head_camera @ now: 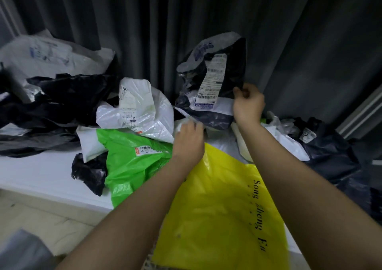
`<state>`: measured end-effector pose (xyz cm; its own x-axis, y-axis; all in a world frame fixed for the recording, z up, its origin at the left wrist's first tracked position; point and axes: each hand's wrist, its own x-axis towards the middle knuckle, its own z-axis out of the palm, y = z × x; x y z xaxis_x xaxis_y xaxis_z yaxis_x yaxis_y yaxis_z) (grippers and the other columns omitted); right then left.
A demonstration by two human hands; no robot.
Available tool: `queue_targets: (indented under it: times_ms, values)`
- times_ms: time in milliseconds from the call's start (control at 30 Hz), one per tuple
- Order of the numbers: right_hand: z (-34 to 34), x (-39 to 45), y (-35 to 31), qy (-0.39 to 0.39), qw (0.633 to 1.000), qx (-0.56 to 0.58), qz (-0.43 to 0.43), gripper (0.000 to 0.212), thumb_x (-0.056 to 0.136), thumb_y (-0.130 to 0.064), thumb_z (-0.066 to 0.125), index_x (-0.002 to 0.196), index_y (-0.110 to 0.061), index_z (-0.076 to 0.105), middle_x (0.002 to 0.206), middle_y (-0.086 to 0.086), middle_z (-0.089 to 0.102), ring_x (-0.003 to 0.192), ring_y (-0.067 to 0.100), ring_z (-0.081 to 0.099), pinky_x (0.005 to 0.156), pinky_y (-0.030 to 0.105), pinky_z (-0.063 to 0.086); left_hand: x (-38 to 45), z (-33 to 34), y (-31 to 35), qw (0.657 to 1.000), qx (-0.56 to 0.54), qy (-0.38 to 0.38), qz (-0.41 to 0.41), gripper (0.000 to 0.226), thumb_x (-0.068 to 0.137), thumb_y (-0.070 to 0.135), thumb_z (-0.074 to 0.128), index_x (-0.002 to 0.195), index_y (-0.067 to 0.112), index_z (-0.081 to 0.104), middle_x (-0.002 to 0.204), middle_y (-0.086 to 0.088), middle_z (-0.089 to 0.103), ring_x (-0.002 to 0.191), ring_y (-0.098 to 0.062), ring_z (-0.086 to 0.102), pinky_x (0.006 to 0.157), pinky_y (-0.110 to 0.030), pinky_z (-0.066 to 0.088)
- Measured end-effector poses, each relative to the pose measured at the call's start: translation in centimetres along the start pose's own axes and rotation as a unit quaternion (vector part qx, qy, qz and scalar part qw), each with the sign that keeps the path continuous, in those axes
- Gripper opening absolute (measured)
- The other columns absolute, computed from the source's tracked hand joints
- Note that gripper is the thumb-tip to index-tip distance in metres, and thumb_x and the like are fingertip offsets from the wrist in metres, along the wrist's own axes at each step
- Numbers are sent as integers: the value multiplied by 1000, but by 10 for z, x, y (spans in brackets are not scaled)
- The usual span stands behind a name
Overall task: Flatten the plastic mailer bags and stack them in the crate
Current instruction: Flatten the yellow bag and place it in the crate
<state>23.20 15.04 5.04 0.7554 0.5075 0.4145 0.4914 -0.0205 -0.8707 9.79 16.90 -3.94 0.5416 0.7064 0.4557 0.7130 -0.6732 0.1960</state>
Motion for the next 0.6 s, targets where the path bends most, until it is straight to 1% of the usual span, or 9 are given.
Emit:
queue_targets:
  times_ms: [67, 167, 233, 300, 367, 433, 467, 533, 600]
  values:
    - [-6, -4, -5, 0, 999, 44, 26, 9, 93, -14, 59, 94, -5, 61, 67, -3, 47, 76, 16, 46, 62, 21, 31, 3, -17, -3, 993, -51, 106, -10, 23, 76, 13, 42, 95, 2, 51, 93, -19, 50, 83, -36, 51, 69, -43, 43]
    - [-16, -14, -14, -5, 991, 115, 64, 7, 93, -10, 58, 87, -6, 56, 72, 8, 47, 69, 16, 44, 63, 24, 35, 5, -50, -2, 966, -168, 184, -71, 35, 85, 30, 39, 103, 2, 49, 105, -18, 47, 96, -37, 47, 85, -37, 33]
    - [-19, -22, -18, -20, 981, 167, 98, 10, 94, -8, 55, 85, -8, 53, 67, 7, 46, 56, 14, 43, 55, 25, 39, 6, -71, -1, 937, -269, 171, -142, 54, 91, 46, 48, 125, 4, 41, 128, -17, 38, 118, -36, 41, 101, -35, 29]
    - [-18, -30, -24, -39, 967, 210, 139, 6, 96, -8, 53, 92, -11, 50, 65, 2, 45, 45, 6, 43, 44, 20, 40, 7, -94, -3, 894, -374, 143, -202, 73, 89, 53, 55, 142, 11, 26, 145, -14, 22, 133, -31, 33, 109, -33, 26]
    - [-15, -41, -33, -59, 952, 247, 171, 6, 97, -9, 52, 94, -13, 50, 66, 1, 45, 45, 6, 43, 40, 17, 40, 6, -117, -8, 845, -467, 111, -236, 83, 87, 52, 60, 148, 19, 14, 150, -9, 14, 136, -25, 31, 106, -24, 24]
    - [-8, -51, -45, -80, 939, 273, 193, 11, 98, -8, 50, 89, -13, 55, 67, 2, 45, 44, 5, 42, 40, 16, 40, 4, -133, -16, 825, -501, 101, -242, 88, 85, 46, 65, 149, 23, 10, 149, -8, 17, 135, -20, 31, 99, -18, 22]
    - [-4, -55, -51, -89, 932, 285, 205, 8, 98, -8, 51, 97, -11, 58, 68, 3, 47, 44, 5, 43, 40, 15, 41, 3, -138, -21, 829, -493, 110, -239, 89, 84, 41, 69, 149, 23, 10, 148, -10, 19, 134, -20, 32, 97, -17, 22]
    - [7, -63, -65, -106, 919, 307, 223, 26, 98, -8, 52, 123, -4, 53, 72, 4, 50, 51, 7, 46, 44, 15, 45, -1, -150, -36, 839, -464, 155, -237, 86, 84, 31, 72, 147, 21, 15, 145, -13, 22, 132, -22, 33, 96, -15, 23]
    - [20, -72, -86, -148, 901, 346, 215, 39, 98, -6, 51, 136, -3, 44, 80, 4, 55, 62, 11, 53, 54, 17, 51, -3, -163, -56, 829, -454, 210, -250, 79, 83, 24, 72, 144, 19, 22, 142, -13, 23, 127, -23, 37, 95, -14, 26]
